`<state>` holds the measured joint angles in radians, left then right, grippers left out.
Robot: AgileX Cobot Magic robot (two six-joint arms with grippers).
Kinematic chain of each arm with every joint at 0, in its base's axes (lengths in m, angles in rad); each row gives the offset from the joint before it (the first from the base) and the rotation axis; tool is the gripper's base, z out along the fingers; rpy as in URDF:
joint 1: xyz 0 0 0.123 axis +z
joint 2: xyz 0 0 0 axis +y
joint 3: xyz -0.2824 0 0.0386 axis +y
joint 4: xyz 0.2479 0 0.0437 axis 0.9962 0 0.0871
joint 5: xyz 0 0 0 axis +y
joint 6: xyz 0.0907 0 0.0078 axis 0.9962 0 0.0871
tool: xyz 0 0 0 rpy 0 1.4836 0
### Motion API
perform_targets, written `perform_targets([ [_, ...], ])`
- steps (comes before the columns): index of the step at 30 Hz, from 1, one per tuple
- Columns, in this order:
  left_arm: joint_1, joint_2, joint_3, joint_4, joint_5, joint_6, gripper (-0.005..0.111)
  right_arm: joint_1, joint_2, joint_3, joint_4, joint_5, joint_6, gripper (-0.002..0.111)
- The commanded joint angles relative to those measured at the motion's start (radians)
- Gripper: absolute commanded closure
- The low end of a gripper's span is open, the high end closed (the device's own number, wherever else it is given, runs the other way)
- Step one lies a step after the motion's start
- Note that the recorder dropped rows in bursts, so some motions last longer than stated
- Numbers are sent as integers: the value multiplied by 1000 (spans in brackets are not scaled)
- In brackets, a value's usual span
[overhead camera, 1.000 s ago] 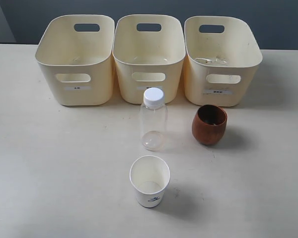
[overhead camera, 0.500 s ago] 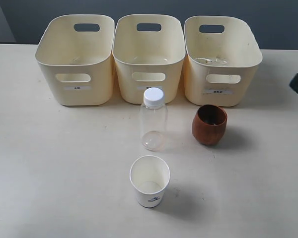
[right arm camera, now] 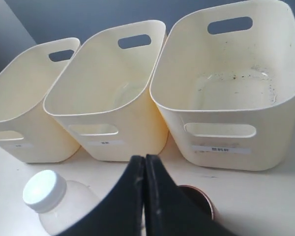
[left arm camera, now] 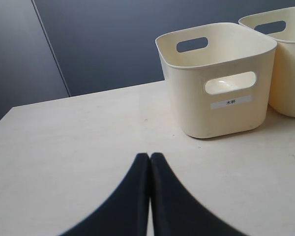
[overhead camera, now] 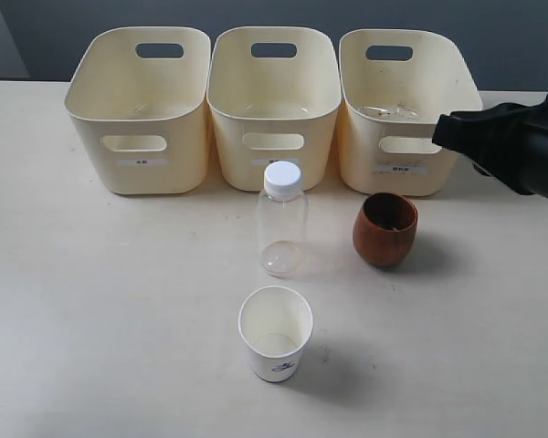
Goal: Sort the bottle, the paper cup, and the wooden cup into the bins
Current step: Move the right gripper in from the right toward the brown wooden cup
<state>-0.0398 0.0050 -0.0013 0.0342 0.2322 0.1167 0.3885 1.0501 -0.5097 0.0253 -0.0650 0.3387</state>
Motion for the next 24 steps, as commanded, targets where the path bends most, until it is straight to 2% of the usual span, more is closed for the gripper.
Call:
perform_targets([
  [1, -3, -5, 1, 5, -3, -2, 107, 3, 25, -7, -25, -23, -9, 109],
  [24, -3, -5, 1, 5, -1, -2, 107, 3, 25, -7, -64, -21, -9, 109],
])
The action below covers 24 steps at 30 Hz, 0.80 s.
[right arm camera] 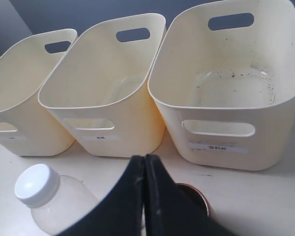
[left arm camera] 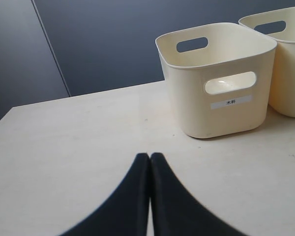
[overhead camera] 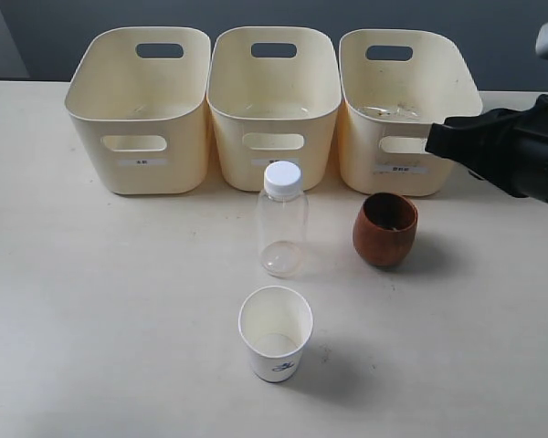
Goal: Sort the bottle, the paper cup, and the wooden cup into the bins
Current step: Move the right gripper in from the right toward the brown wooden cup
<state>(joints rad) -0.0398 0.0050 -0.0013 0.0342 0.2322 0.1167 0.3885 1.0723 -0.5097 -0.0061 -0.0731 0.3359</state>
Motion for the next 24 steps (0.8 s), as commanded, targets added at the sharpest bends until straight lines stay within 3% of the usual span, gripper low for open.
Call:
perform_targets([
  [1, -3, -5, 1, 5, -1, -2, 107, 3, 3, -7, -37, -13, -6, 109],
  [11, -3, -5, 1, 5, -1, -2, 107, 3, 3, -7, -101, -2, -10, 108],
  [14, -3, -5, 1, 5, -1, -2, 107, 3, 3, -7, -101, -2, -10, 91],
  [18, -3, -5, 1, 5, -1, -2, 107, 3, 3, -7, -101, -2, -10, 57],
  [20, -3, -5, 1, 5, -1, -2, 107, 3, 4, -7, -101, -2, -10, 45],
  [24, -3, -5, 1, 5, -1, -2, 107, 3, 15, -7, -99, 15, -10, 42],
])
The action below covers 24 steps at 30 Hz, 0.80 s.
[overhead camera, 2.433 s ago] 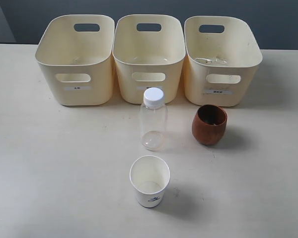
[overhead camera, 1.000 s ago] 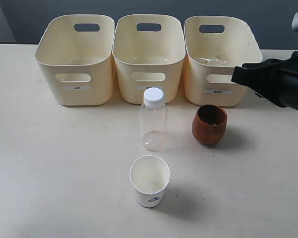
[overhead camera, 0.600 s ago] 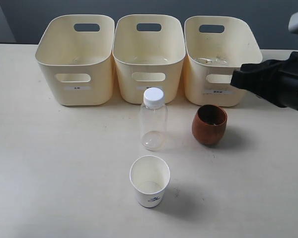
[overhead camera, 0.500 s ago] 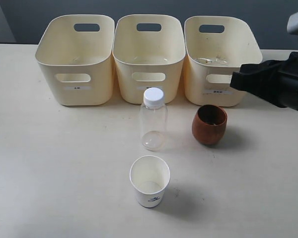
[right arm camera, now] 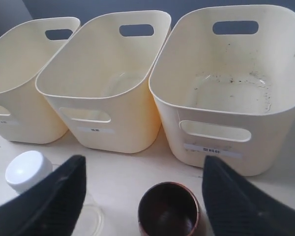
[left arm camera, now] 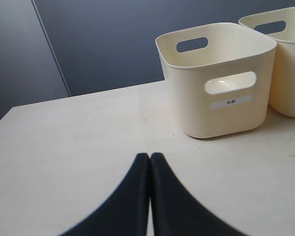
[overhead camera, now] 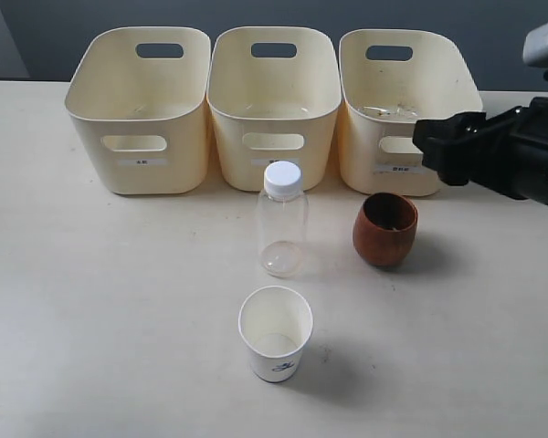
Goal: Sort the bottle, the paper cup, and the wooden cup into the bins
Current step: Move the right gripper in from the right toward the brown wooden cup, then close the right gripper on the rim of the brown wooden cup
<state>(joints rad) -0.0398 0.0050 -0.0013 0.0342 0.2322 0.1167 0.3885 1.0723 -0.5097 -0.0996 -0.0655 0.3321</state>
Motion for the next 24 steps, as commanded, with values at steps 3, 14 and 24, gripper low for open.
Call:
perform_targets([
  [3, -3, -5, 1, 5, -1, -2, 107, 3, 42, -7, -6, 25, -6, 42],
  [14, -3, -5, 1, 5, -1, -2, 107, 3, 190, -7, 18, 57, -6, 42],
  [24, -3, -5, 1, 5, -1, -2, 107, 1, 218, -11, 83, 25, -4, 42],
])
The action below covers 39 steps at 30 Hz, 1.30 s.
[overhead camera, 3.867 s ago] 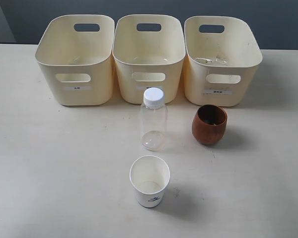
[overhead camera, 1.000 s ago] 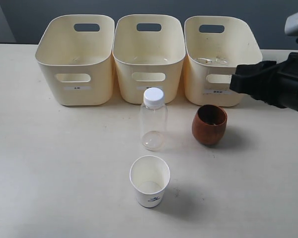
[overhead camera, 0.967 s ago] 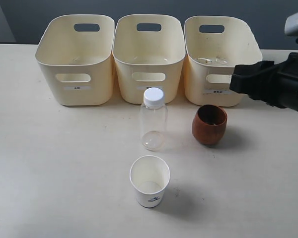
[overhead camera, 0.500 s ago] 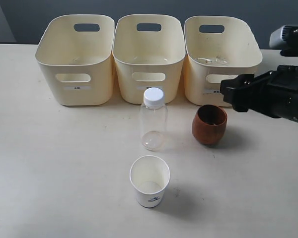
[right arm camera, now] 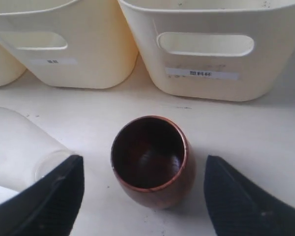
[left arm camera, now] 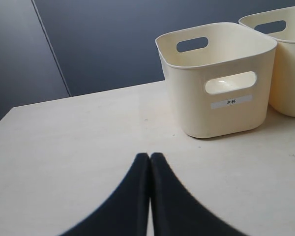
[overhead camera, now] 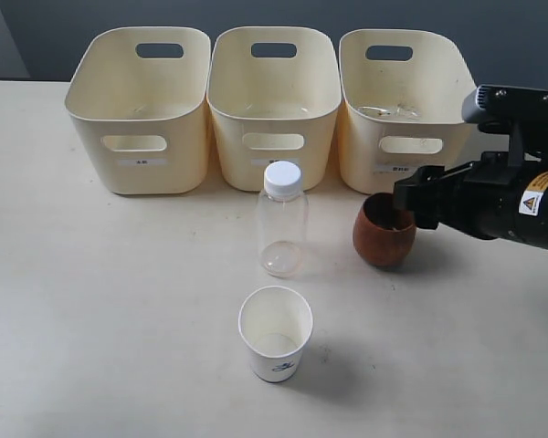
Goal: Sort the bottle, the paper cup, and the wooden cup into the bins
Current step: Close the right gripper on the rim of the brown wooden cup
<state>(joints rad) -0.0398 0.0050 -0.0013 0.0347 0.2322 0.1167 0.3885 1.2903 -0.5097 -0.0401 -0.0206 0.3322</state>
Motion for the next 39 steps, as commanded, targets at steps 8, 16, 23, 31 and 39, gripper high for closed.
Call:
perform_targets([
  [8, -3, -5, 1, 5, -1, -2, 107, 1, 6, -14, 23, -15, -4, 42],
  [16, -3, -5, 1, 5, -1, -2, 107, 1, 88, -16, 30, -53, -4, 42],
  [23, -3, -5, 1, 5, -1, -2, 107, 1, 162, -47, 57, -78, -4, 42],
  [31, -3, -5, 1, 5, -1, -2, 107, -57, 234, -115, 57, 21, -4, 42],
  [39, -3, -5, 1, 5, -1, -2, 107, -120, 252, -115, 57, 42, -4, 42],
])
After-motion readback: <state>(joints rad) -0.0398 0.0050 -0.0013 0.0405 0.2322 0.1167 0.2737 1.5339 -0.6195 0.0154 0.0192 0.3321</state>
